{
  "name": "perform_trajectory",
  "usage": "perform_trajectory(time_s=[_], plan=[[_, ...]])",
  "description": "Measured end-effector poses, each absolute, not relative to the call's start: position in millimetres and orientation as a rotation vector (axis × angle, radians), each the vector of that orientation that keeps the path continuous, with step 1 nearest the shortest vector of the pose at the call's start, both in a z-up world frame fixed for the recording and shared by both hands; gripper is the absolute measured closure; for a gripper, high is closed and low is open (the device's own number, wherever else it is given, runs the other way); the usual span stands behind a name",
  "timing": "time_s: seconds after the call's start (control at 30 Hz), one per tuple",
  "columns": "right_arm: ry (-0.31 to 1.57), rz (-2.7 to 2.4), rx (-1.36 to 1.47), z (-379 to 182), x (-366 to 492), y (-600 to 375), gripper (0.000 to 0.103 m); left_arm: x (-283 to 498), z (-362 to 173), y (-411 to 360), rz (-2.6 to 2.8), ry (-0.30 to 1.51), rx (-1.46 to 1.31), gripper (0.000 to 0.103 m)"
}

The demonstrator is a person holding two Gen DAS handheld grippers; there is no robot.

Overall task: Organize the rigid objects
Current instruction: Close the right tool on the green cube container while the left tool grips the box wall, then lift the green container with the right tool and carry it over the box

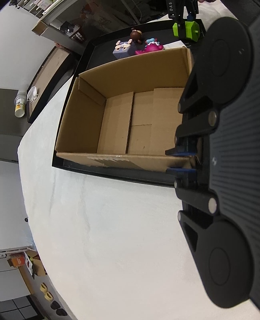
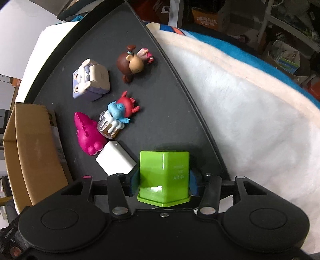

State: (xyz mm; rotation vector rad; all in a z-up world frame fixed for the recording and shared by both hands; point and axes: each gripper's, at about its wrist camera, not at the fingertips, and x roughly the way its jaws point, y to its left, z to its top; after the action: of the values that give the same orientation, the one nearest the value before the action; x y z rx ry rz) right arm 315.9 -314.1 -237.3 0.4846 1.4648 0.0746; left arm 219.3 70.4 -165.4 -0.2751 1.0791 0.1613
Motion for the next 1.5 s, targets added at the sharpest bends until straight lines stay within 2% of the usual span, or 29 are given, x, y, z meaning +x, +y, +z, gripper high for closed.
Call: perform_trajectory(time_s=[0.6,1.5], plan=[[1.362,0.112,0.35,-184,307,-301,0.056,212,-166,73,0.135,1.028,-0.262,0.093],[1.239,0.267,0.248,-109,316,-206,0.056,214,-169,86,0.084,1.017,-0.314,0.092]])
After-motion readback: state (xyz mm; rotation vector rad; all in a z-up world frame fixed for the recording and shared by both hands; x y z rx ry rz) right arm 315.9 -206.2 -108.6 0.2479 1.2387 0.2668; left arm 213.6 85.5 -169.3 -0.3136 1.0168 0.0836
